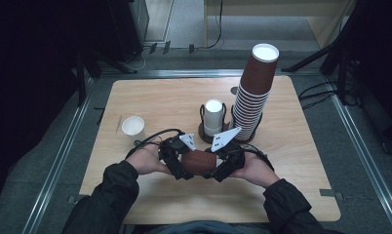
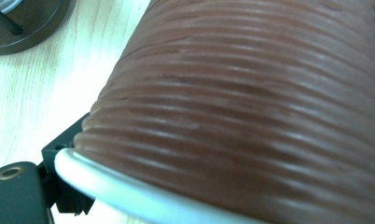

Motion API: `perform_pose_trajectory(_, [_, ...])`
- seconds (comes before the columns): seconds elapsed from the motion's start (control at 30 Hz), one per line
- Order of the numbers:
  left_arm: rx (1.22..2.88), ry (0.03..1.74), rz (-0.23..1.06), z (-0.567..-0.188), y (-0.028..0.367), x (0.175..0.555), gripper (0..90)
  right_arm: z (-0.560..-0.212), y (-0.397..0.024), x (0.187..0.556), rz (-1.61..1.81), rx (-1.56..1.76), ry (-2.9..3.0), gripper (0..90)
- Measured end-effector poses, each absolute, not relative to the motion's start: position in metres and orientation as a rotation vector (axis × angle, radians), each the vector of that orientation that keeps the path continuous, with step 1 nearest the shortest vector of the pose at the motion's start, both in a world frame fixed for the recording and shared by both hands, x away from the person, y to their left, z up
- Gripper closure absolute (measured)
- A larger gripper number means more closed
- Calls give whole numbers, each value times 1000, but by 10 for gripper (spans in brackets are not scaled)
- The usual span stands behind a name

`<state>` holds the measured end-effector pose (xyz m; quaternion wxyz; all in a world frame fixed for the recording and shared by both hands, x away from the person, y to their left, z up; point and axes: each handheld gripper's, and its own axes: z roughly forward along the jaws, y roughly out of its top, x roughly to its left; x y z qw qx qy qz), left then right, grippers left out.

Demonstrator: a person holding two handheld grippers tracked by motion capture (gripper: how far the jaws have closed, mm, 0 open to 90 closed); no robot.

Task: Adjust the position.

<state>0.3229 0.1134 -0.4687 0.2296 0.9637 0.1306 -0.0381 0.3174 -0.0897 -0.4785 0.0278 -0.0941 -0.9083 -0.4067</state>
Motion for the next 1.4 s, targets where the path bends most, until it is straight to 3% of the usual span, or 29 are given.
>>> perform_pose_trajectory(0.6, [2629, 350, -114, -468, 115, 321, 58, -478, -85, 314, -1234, -237, -2822, 202])
perform_pose_trajectory(0.73, [2594, 358, -94, -465, 116, 321, 0, -477, -86, 314, -1241, -217, -2841, 202])
perform_pose_trajectory(0.97, [2529, 383, -60, -459, 124, 322, 0, -475, -93, 315, -1287, -245, -2828, 200])
perform_pose_trajectory(1.4, [2322, 433, -142, -451, 143, 322, 0, -466, -110, 320, -1495, -287, -2722, 198])
